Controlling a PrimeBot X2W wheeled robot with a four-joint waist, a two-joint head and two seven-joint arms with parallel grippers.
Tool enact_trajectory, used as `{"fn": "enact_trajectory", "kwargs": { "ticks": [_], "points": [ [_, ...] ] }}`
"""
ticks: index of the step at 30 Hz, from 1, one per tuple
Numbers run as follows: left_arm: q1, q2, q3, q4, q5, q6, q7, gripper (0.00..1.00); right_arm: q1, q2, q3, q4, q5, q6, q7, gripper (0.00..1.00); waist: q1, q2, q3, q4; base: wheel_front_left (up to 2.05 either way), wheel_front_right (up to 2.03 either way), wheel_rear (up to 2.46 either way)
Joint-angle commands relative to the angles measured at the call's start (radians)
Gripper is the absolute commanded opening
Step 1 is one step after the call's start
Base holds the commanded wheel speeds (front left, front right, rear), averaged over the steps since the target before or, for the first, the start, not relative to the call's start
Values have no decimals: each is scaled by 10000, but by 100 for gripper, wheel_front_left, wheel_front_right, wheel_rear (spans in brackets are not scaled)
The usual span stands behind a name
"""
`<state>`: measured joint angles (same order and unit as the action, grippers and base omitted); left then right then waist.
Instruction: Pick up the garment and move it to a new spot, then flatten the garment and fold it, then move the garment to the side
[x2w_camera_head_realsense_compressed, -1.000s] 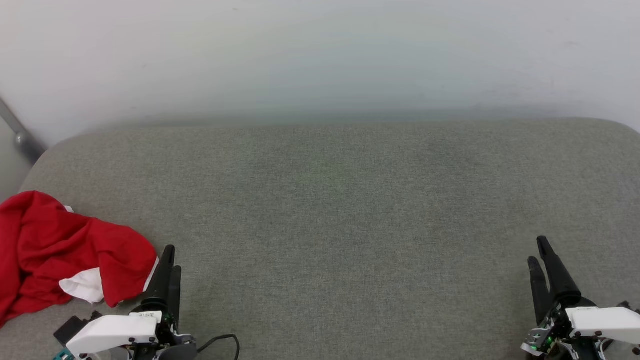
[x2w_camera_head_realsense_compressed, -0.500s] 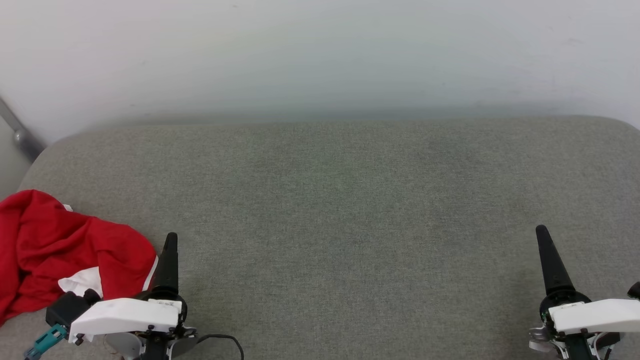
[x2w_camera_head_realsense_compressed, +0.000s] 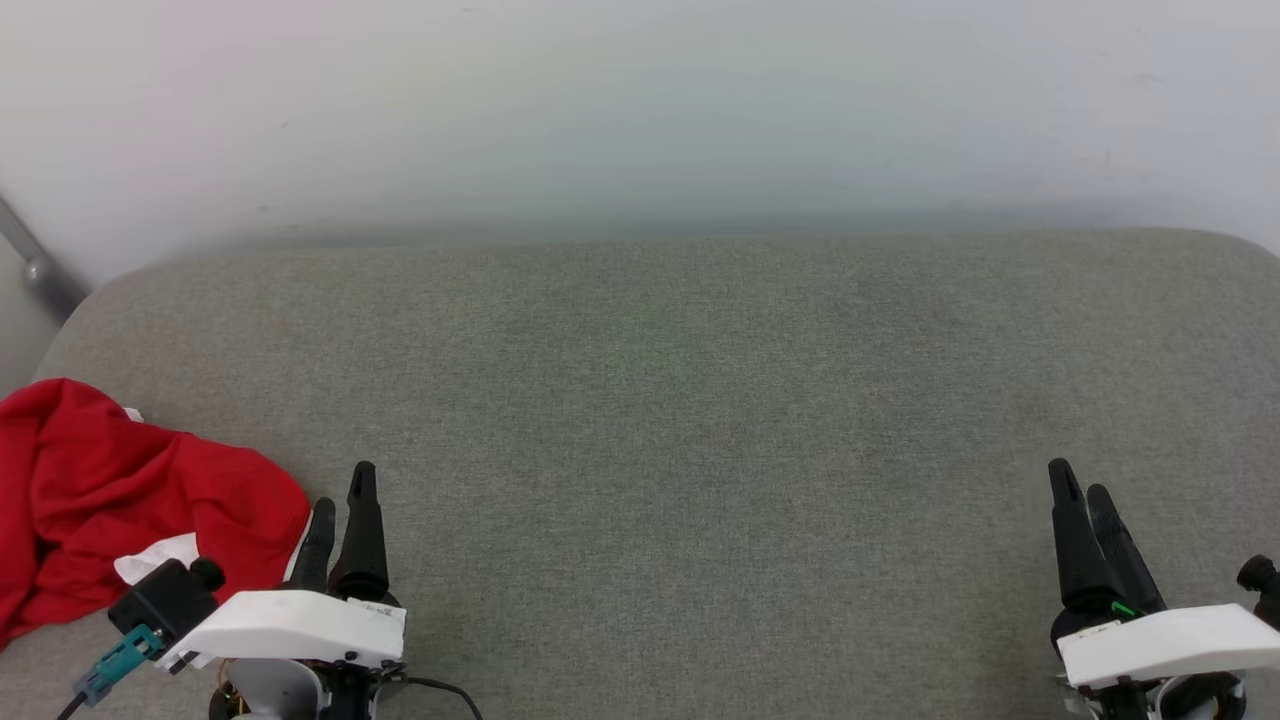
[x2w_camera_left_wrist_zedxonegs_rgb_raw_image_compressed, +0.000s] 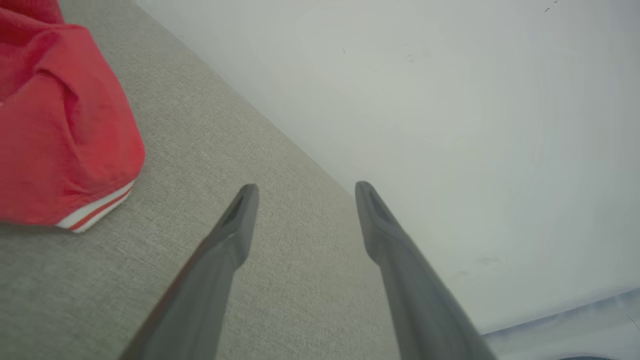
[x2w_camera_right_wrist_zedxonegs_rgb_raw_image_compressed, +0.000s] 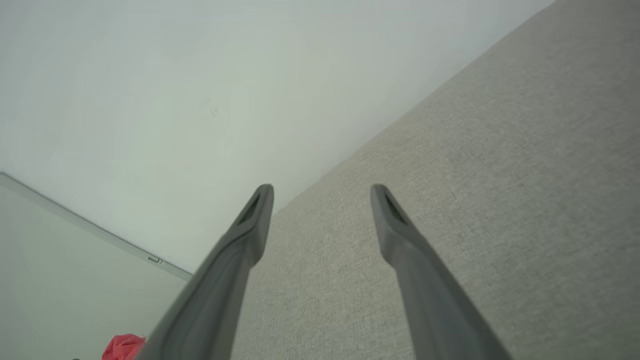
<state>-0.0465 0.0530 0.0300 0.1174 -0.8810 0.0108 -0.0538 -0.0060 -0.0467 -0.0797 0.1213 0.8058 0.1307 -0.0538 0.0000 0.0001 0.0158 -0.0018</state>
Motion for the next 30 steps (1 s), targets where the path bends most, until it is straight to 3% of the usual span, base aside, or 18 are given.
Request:
{"fn": "enact_trajectory", "kwargs": {
  "ticks": [1,30],
  "points": [
    [-35,97,-95,-222,430,98,-123,100,-29,-33,7,-228,-452,0,-121,100,0,-1,4,-1,0,0,0],
    [166,240,-714,-657,3811,388,-957,100,413,-42,-34,-942,-3758,0,-963,100,0,-1,35,-1,0,0,0]
  ]
}}
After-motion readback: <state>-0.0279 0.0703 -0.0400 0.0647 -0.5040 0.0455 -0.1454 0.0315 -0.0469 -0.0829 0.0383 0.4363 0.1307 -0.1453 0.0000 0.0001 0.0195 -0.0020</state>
